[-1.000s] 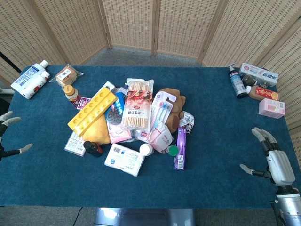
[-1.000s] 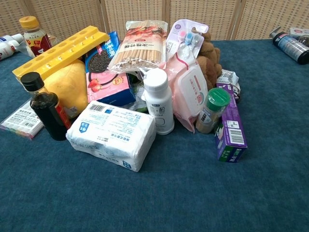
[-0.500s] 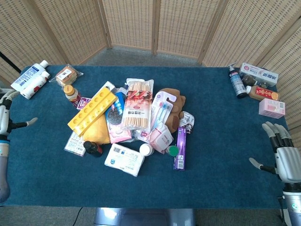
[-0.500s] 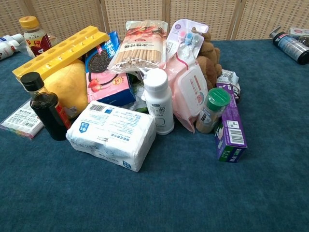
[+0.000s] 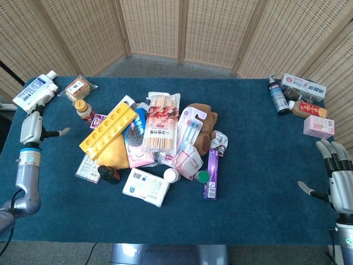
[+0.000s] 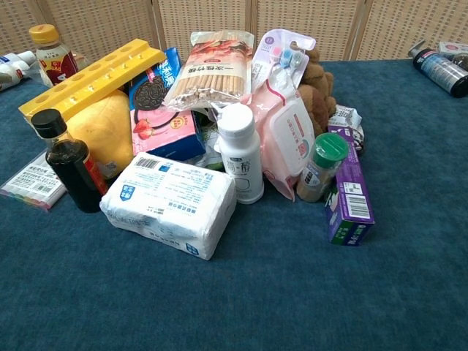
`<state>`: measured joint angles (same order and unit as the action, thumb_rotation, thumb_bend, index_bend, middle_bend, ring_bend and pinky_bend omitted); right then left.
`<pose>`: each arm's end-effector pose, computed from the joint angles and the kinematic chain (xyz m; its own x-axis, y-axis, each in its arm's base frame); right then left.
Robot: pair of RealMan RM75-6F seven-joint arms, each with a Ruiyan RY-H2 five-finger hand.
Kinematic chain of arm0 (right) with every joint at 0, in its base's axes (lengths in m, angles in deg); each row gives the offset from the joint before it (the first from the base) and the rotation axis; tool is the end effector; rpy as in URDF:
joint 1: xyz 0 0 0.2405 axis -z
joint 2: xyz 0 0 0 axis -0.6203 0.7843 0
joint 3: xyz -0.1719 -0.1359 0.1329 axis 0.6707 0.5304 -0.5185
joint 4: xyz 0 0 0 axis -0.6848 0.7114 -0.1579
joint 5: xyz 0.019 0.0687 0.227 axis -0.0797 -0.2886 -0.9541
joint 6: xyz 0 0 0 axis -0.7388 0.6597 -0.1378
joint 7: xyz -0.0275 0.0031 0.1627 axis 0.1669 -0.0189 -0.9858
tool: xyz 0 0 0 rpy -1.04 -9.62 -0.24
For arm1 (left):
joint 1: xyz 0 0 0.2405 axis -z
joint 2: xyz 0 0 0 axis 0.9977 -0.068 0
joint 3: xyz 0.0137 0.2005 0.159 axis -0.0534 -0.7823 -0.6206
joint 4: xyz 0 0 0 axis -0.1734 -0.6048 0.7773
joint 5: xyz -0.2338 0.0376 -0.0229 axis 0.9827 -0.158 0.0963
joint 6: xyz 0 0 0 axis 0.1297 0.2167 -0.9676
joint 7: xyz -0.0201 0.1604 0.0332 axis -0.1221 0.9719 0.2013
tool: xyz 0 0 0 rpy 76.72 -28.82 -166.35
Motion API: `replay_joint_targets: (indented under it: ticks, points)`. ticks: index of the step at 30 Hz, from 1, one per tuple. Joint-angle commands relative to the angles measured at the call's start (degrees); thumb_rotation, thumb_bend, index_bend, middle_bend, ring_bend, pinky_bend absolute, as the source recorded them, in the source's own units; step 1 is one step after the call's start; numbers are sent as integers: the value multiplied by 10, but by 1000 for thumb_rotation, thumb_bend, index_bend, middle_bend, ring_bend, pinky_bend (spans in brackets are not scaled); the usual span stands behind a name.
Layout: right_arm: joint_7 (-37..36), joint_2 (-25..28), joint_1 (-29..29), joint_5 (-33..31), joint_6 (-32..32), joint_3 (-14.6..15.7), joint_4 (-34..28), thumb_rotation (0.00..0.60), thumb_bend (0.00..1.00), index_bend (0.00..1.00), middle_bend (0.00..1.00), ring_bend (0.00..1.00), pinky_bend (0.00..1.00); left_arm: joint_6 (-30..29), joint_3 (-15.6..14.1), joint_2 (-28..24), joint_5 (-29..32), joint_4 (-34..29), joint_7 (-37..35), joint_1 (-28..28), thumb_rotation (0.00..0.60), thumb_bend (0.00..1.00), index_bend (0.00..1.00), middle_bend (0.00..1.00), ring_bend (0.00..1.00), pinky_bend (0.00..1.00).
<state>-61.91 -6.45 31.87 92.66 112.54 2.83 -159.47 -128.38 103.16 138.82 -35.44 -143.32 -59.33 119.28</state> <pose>-0.3145 -0.2319 0.1673 0.2438 0.1932 0.9504 -0.9578 -0.1059 0.2672 -0.3270 0.4413 0.0872 -0.0117 -0.0442 0.9990 0.9878 0.1547 0.0184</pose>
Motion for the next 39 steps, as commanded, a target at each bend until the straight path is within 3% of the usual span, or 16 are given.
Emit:
replay_joint_targets:
  ticks: [1, 10, 19, 21, 22, 25, 28, 31, 35, 39]
  points:
    - [-3, 1, 0, -2, -1, -1, 1, 600, 0, 0, 0, 0, 0, 19, 7, 27, 8, 27, 6, 22, 600, 0, 28, 0, 0, 0]
    - [-10, -3, -3, -6, -17, 3, 13, 600, 0, 0, 0, 0, 0, 10, 26, 95, 0, 94, -11, 67, 600, 0, 0, 0, 0, 0]
    - [-23, 2, -1, -14, -19, 0, 15, 600, 0, 0, 0, 0, 0, 49, 38, 137, 4, 156, -10, 116, 600, 0, 12, 0, 0, 0]
    - [-26, 3, -1, -17, -20, -1, 16, 600, 0, 0, 0, 0, 0, 58, 42, 152, 7, 183, -8, 129, 600, 0, 105, 28, 4, 26]
    - [-27, 3, -1, -19, -20, -2, 16, 600, 0, 0, 0, 0, 0, 55, 44, 161, 8, 197, -7, 134, 600, 0, 216, 122, 53, 98]
    - [-33, 4, 0, -21, -20, -4, 18, 600, 0, 0, 0, 0, 0, 43, 51, 195, 13, 246, 3, 151, 600, 3, 561, 491, 342, 387]
    - [-37, 6, 0, -20, -20, -4, 19, 600, 0, 0, 0, 0, 0, 27, 58, 221, 14, 284, 5, 165, 600, 36, 772, 701, 542, 514]
    - [-40, 7, 1, -20, -19, -4, 20, 600, 0, 0, 0, 0, 0, 11, 59, 234, 8, 302, -6, 170, 600, 62, 867, 794, 632, 586]
    - [-42, 8, 1, -17, -17, -4, 18, 600, 0, 0, 0, 0, 0, -13, 59, 230, -1, 299, -20, 169, 600, 62, 872, 796, 632, 601]
    - [-43, 9, 2, -12, -15, -2, 13, 600, 0, 0, 0, 0, 0, -64, 63, 203, -13, 258, -24, 159, 600, 60, 878, 796, 631, 602]
